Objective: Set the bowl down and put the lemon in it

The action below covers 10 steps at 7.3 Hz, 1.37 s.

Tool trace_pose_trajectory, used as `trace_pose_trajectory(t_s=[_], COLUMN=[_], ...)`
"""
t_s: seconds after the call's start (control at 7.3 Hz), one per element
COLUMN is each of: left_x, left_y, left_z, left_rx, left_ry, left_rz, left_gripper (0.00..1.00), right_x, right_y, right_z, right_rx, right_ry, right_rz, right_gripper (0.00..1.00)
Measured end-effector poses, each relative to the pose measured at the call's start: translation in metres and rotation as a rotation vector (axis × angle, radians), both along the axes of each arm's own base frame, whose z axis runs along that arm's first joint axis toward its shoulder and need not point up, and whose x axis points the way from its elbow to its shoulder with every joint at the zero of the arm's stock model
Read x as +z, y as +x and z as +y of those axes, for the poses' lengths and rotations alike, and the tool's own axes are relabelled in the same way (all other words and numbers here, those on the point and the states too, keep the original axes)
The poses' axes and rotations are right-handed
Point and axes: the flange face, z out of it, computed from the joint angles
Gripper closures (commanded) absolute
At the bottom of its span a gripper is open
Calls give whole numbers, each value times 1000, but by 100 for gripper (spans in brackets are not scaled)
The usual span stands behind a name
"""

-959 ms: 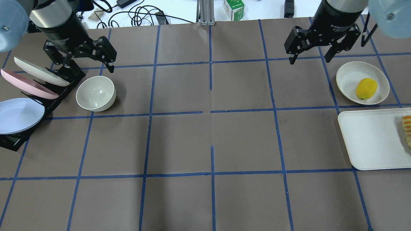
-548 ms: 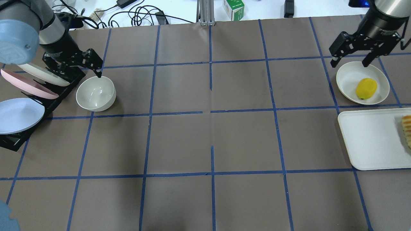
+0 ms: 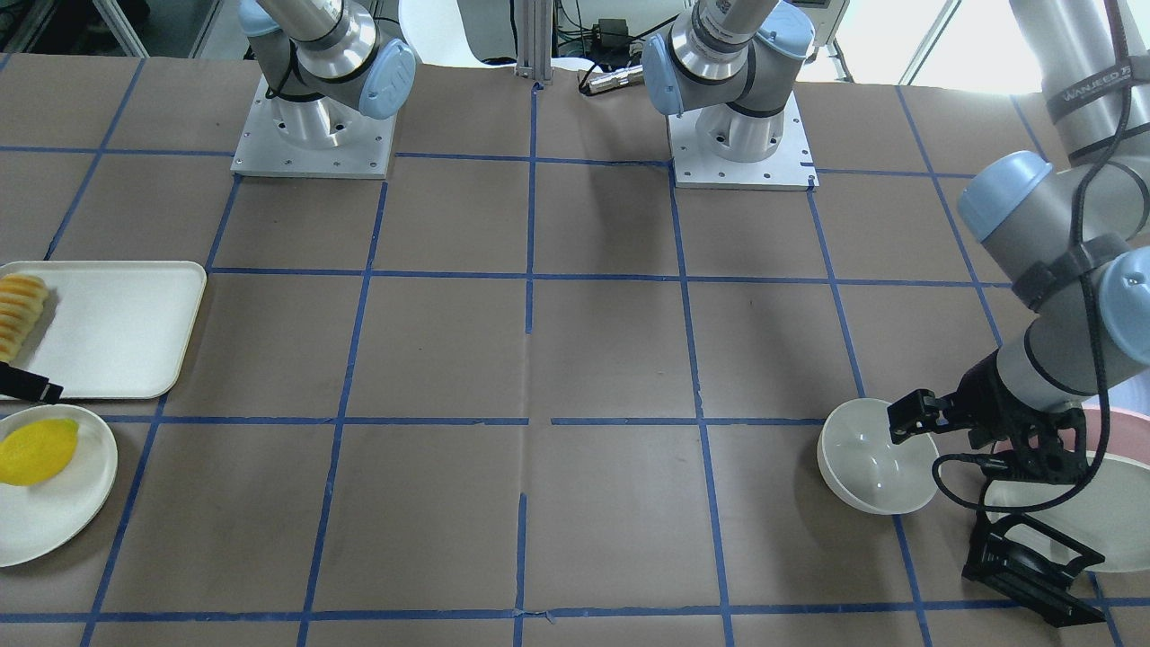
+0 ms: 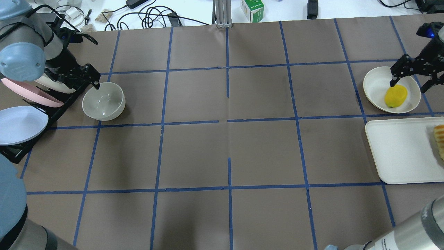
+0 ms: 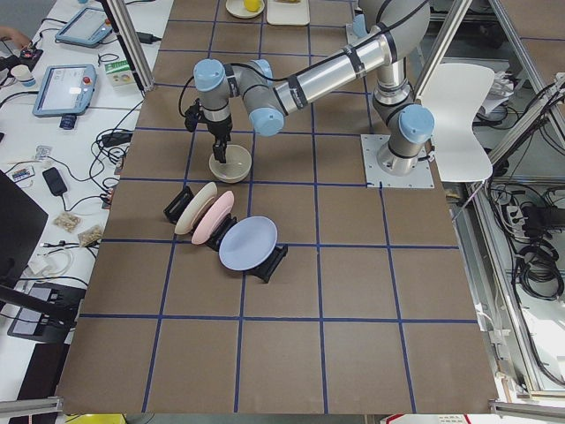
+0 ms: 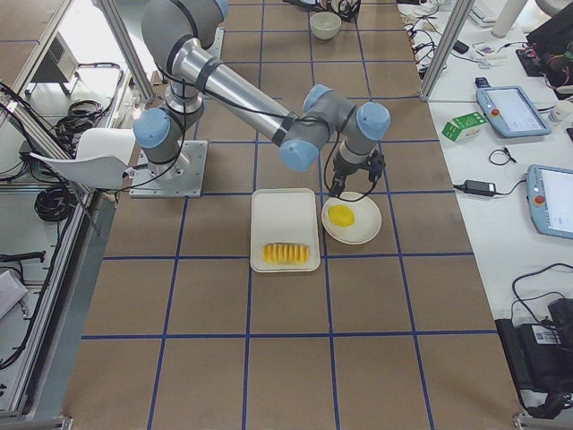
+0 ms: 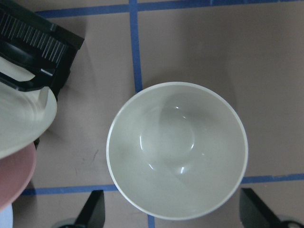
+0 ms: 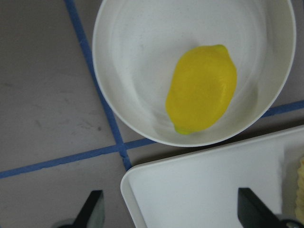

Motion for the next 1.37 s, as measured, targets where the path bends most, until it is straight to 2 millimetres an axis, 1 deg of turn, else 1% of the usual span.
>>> trace_pose_trajectory(t_s=[0.14, 0.27, 0.41, 0.55, 0.68, 0.82, 0.96, 1.1, 1.23, 1.37], left_x=[-14, -24, -32, -40, -48, -56, -62, -68, -74, -79], left_y=[6, 11, 15, 18, 21, 22, 23, 25, 27, 28], left_z=[0, 0, 0, 0, 0, 1, 1, 1, 1, 1], left_rx=[-1, 2, 4, 6, 9, 11, 16, 25, 31, 31], left_ry=[11, 17, 22, 26, 34, 43, 50, 58, 66, 73], left_rz=[7, 12, 16, 19, 23, 26, 28, 32, 36, 39], left_gripper=[0, 0, 0, 0, 0, 2, 12, 22, 34, 60], right_x=[-29, -53, -71, -81, -89, -95, -98, -99, -99, -99], right_y=[-19, -32, -41, -46, -47, -45, -44, -43, -42, -42], right_z=[-6, -11, -17, -22, -22, -21, -20, -19, -19, -18], right_rx=[-19, -35, -53, -65, -73, -80, -85, -86, -85, -84], right_ry=[7, -2, -28, -57, -65, -65, -67, -67, -65, -61], right_rz=[12, 37, 60, 80, 86, 81, 71, 65, 63, 61], right_gripper=[0, 0, 0, 0, 1, 5, 9, 10, 20, 30])
